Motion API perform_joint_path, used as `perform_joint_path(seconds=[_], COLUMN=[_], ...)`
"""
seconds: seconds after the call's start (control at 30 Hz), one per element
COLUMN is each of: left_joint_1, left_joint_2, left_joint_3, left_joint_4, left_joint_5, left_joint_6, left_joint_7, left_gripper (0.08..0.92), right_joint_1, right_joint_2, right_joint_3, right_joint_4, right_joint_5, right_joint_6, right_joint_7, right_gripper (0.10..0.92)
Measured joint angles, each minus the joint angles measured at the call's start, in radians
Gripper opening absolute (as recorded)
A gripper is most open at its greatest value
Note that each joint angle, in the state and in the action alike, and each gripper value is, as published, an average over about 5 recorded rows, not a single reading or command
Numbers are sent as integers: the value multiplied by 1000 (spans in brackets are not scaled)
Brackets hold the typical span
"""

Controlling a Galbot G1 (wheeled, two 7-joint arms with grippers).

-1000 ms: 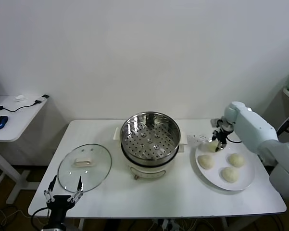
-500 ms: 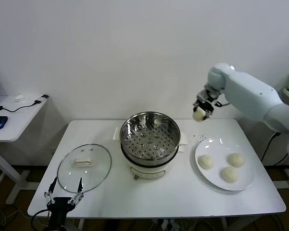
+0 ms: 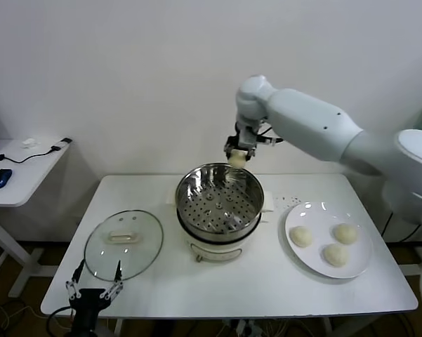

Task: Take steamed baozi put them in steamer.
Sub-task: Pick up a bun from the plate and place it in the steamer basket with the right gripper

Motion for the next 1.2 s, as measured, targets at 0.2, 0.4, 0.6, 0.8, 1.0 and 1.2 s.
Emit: perform_joint_path(seconds=[0.2,0.4,0.6,0.8,1.0,1.2], left_joint_1=[2,3,2,0,0,4], left_joint_2=[7,11,11,11,11,11], left_joint_3=[-5,-8,-5,-4,-3,-2], left_joint_4=[0,5,11,14,14,14], left_joint_5=[-2,-8,-8,-6,-4,-4], left_joint_6=[1,1,1,2,3,2], left_joint_7=[0,0,0,0,-1,-3], left_gripper=[823,823,823,823,823,823], right_joint_1=[-80,-143,-176,-189,-185,-150], right_joint_2=[76,125,152,164,162,134], right_joint_3=[58,94,109,113,115,106], right_joint_4=[-72,-149,-197,-221,-222,-185], right_joint_5=[-136,-218,-256,-253,-222,-166], right_joint_6=[42,53,53,53,53,53], right_joint_7=[45,66,75,79,66,39], right_gripper=[598,601,602,648,794,822])
